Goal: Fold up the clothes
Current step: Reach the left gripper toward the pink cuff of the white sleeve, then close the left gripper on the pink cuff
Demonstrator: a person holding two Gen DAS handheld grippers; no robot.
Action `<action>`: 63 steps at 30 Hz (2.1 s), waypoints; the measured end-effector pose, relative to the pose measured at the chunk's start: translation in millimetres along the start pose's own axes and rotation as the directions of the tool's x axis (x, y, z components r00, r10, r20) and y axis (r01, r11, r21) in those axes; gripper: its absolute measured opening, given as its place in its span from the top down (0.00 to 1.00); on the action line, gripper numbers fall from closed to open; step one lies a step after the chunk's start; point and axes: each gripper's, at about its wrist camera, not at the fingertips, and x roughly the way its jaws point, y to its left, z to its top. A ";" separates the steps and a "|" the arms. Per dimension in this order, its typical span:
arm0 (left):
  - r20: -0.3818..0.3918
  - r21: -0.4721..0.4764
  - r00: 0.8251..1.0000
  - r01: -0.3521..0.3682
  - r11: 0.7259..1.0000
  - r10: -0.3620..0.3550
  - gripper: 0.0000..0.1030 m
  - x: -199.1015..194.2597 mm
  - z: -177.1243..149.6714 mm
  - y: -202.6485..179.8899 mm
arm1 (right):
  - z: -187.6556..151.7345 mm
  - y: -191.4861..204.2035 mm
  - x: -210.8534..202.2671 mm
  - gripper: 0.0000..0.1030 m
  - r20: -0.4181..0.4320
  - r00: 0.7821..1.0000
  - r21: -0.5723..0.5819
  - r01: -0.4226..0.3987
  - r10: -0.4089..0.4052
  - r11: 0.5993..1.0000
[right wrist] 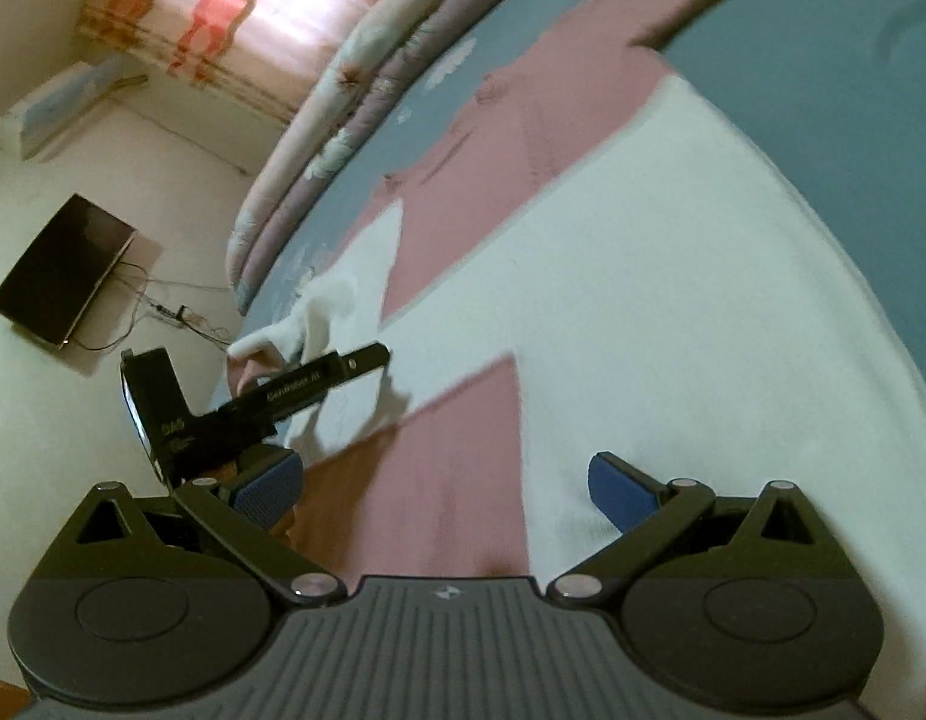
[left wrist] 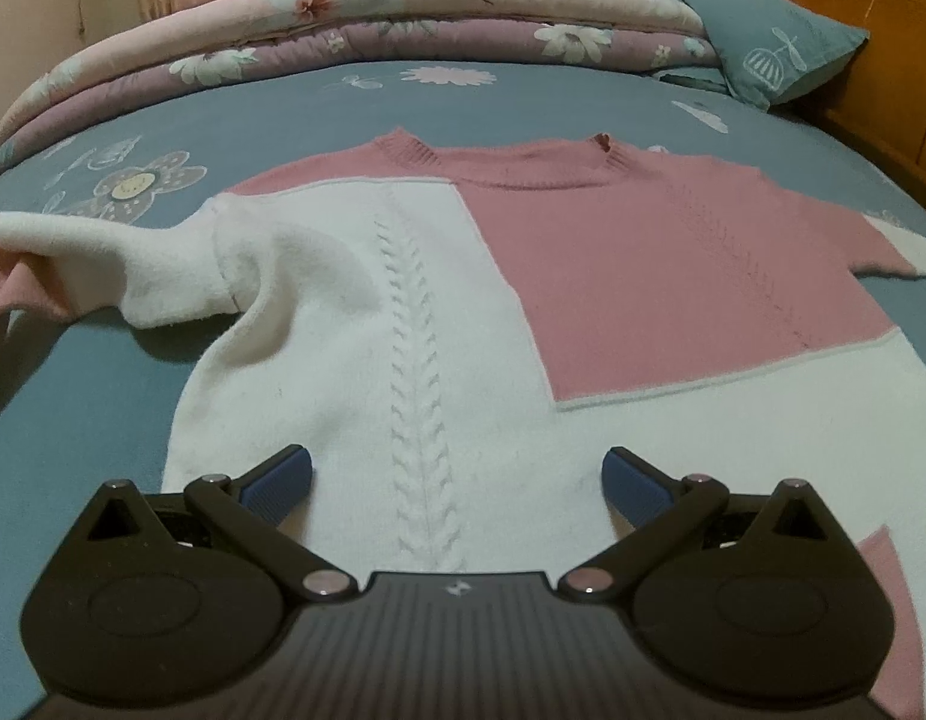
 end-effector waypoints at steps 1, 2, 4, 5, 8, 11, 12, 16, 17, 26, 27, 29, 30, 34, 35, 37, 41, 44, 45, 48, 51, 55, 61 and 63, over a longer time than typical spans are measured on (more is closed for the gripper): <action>0.000 0.002 1.000 -0.002 1.000 0.002 0.01 -0.2 -0.5 -0.7 | -1.7 1.4 -1.9 0.00 -0.006 1.000 -0.003 0.014 -0.014 1.000; 0.000 0.002 1.000 -0.002 1.000 0.002 0.01 -0.8 -1.0 -0.9 | -2.6 4.1 -3.7 0.00 -0.007 1.000 -0.006 0.031 -0.031 1.000; -0.001 -0.001 1.000 -0.001 1.000 0.001 0.01 -2.6 -1.1 -1.1 | -3.3 12.0 -6.1 0.00 -0.004 0.998 -0.023 0.069 -0.069 0.997; 0.001 -0.007 1.000 0.004 1.000 -0.004 0.01 -4.4 -0.7 -0.8 | -3.3 18.2 -5.5 0.00 0.006 0.997 -0.050 0.081 -0.081 0.995; 0.015 -0.021 1.000 0.026 0.999 -0.025 0.01 -11.8 0.5 -0.4 | -3.1 36.5 -0.7 0.00 0.052 0.993 -0.138 0.108 -0.102 0.984; 0.054 -0.005 0.997 0.047 0.999 -0.047 0.01 -20.5 0.6 -4.0 | -1.9 44.2 11.7 0.00 0.069 0.991 -0.163 0.125 -0.115 0.979; 0.059 0.001 0.997 0.050 0.999 -0.050 0.01 -21.2 0.2 -5.4 | -2.0 43.2 16.4 0.00 0.064 0.991 -0.149 0.130 -0.121 0.980; 0.026 -0.002 0.998 0.065 0.998 -0.065 0.01 -14.9 -3.2 -6.1 | -8.7 33.1 27.4 0.00 0.047 0.993 -0.105 0.116 -0.112 0.988; 0.005 -0.019 0.997 0.073 0.997 -0.073 0.01 -11.7 -4.0 -4.1 | -10.3 32.4 26.4 0.00 0.052 0.993 -0.105 0.113 -0.108 0.988; 0.030 -0.099 0.992 0.125 0.987 -0.122 0.01 -18.3 -2.2 8.3 | -16.0 29.8 25.2 0.00 0.061 0.992 -0.089 0.112 -0.106 0.990; 0.046 -0.112 0.991 0.130 0.985 -0.125 0.01 -21.1 -1.3 11.9 | -16.2 31.5 26.7 0.00 0.061 0.992 -0.096 0.119 -0.113 0.988; 0.079 -0.138 0.988 0.140 0.981 -0.130 0.01 -26.6 0.6 19.2 | -17.2 34.5 27.1 0.00 0.058 0.989 -0.103 0.139 -0.133 0.985; 0.090 -0.153 0.987 0.147 0.977 -0.135 0.01 -28.4 2.6 23.6 | -17.9 37.4 27.6 0.00 0.054 0.987 -0.109 0.154 -0.148 0.982; 0.147 -0.221 0.980 0.163 0.961 -0.132 0.01 -35.2 6.9 40.6 | -14.4 60.3 30.7 0.00 0.038 0.981 -0.232 0.195 -0.191 0.953; 0.161 -0.238 0.979 0.164 0.957 -0.127 0.01 -36.2 8.1 44.4 | -11.5 68.3 31.5 0.00 0.049 0.982 -0.281 0.188 -0.181 0.941; 0.179 -0.244 0.978 0.152 0.958 -0.110 0.01 -36.7 7.6 48.4 | -3.9 84.0 36.0 0.00 0.074 0.983 -0.380 0.185 -0.170 0.906; 0.193 -0.238 0.978 0.125 0.963 -0.079 0.01 -37.4 5.6 52.2 | 25.2 98.0 64.1 0.00 0.117 0.977 -0.487 0.214 -0.180 0.847; 0.194 -0.250 0.977 0.139 0.958 -0.091 0.01 -34.5 6.7 56.0 | 50.1 95.9 85.9 0.00 0.108 0.982 -0.518 0.188 -0.154 0.834; 0.178 -0.261 0.979 0.143 0.955 -0.098 0.01 -31.0 7.4 56.2 | 57.8 94.1 94.1 0.00 0.107 0.982 -0.528 0.186 -0.153 0.828; 0.114 -0.300 0.985 0.157 0.941 -0.128 0.01 -18.0 6.2 55.7 | 70.3 82.8 108.6 0.00 0.122 0.979 -0.536 0.205 -0.166 0.819; 0.087 -0.305 0.988 0.149 0.941 -0.128 0.01 -4.2 0.0 53.1 | 71.4 62.4 110.3 0.00 0.116 0.984 -0.473 0.177 -0.138 0.863; 0.094 -0.235 0.990 0.120 0.965 -0.100 0.01 -3.2 -0.5 39.6 | 74.2 41.3 114.8 0.00 0.080 0.989 -0.391 0.144 -0.123 0.909; 0.102 -0.240 0.980 0.189 0.952 -0.169 0.01 -9.2 2.2 41.7 | 69.9 46.0 117.6 0.00 0.076 0.987 -0.437 0.162 -0.143 0.885; 0.098 -0.291 0.972 0.234 0.928 -0.214 0.01 -12.0 6.1 51.3 | 67.8 47.8 118.0 0.00 0.078 0.985 -0.445 0.174 -0.155 0.879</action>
